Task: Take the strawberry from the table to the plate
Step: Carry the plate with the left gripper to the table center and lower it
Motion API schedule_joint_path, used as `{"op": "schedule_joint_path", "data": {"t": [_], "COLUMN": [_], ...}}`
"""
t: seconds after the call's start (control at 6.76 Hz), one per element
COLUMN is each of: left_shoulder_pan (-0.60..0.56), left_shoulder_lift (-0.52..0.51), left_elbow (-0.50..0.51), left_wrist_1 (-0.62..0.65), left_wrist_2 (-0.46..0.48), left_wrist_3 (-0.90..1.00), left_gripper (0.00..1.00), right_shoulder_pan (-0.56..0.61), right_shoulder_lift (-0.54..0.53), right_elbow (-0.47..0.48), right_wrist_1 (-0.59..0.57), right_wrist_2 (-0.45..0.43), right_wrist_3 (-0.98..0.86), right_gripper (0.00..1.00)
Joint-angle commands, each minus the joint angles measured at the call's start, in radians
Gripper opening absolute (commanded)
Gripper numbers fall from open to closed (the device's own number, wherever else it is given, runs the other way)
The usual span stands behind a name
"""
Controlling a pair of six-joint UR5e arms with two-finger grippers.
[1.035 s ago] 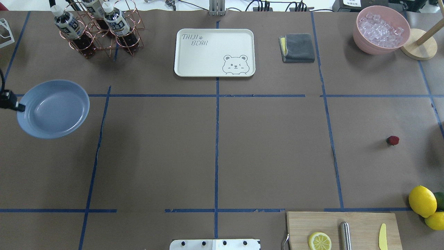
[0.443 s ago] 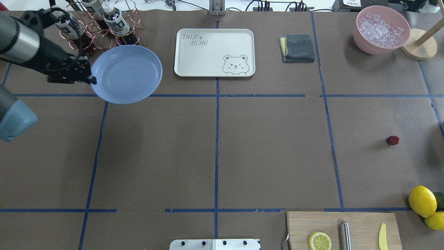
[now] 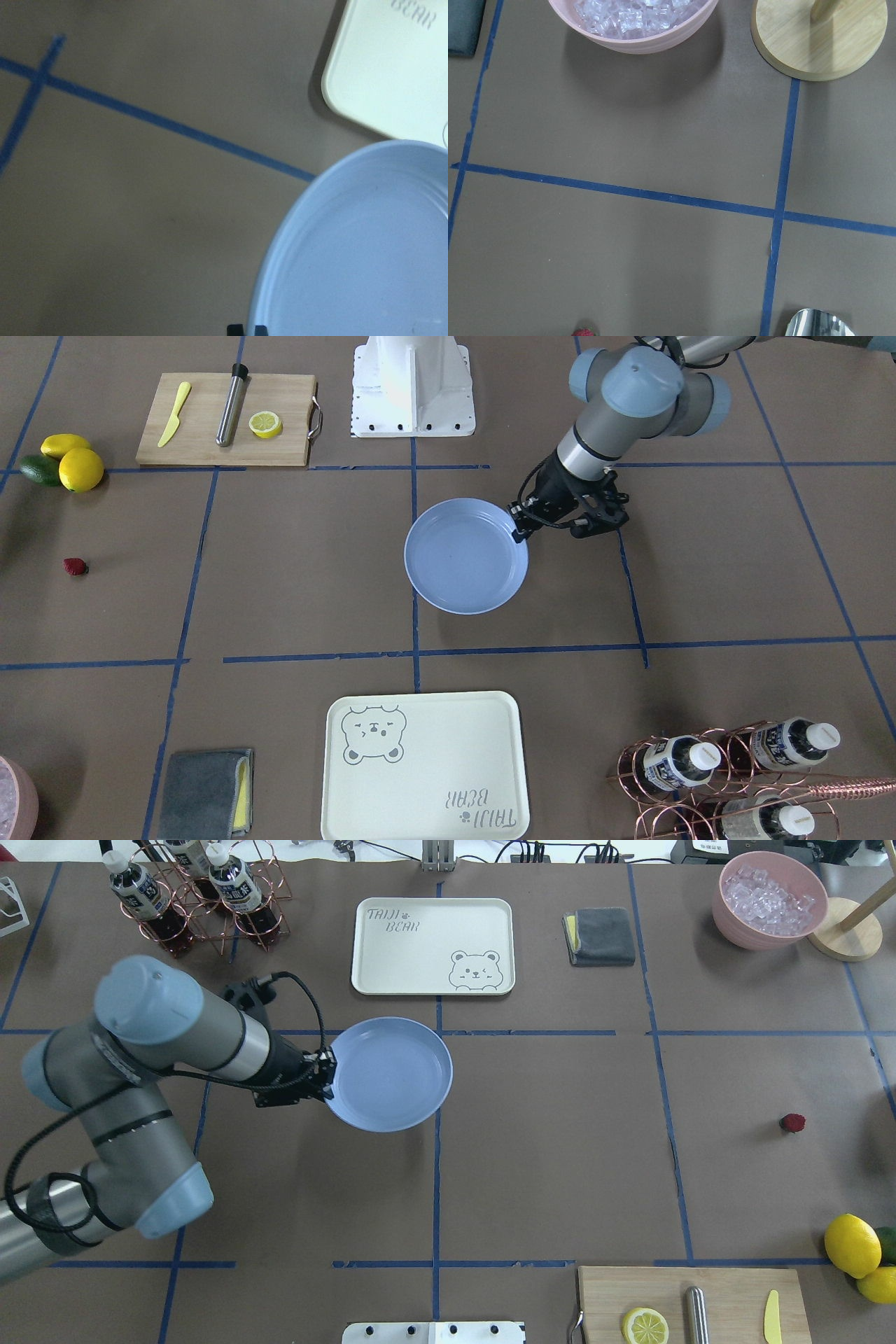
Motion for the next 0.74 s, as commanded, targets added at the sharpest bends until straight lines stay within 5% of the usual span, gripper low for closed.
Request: {"op": "schedule_joint_path", "data": {"t": [0.0,0.44,0.59], "left_shoulder_pan": [0.114,0.136,0.136], "left_shoulder_lift": [-0.025,-0.034,-0.034], "left_elbow": [0.098,0.129,0.128], "left_wrist_1": [-0.117,-0.139,-0.156], "left_wrist_2": [0.081,0.082,0.080], "left_wrist_3": [-0.082,-0.076,-0.071], "left_gripper": [0.00,0.00,0.79], "right_shoulder_pan": [-0.006,-0.006,-0.006], "right_shoulder_lift": [0.001,0.001,0.001], "right_elbow": [-0.001,0.001,0.003], "right_wrist_1": [0.000,-0.001,-0.001], "right_wrist_2": [0.002,0.008,0.008], "right_wrist_3": [0.038,0.035,0.033], "right_gripper": [1.00,1.00,1.00]}}
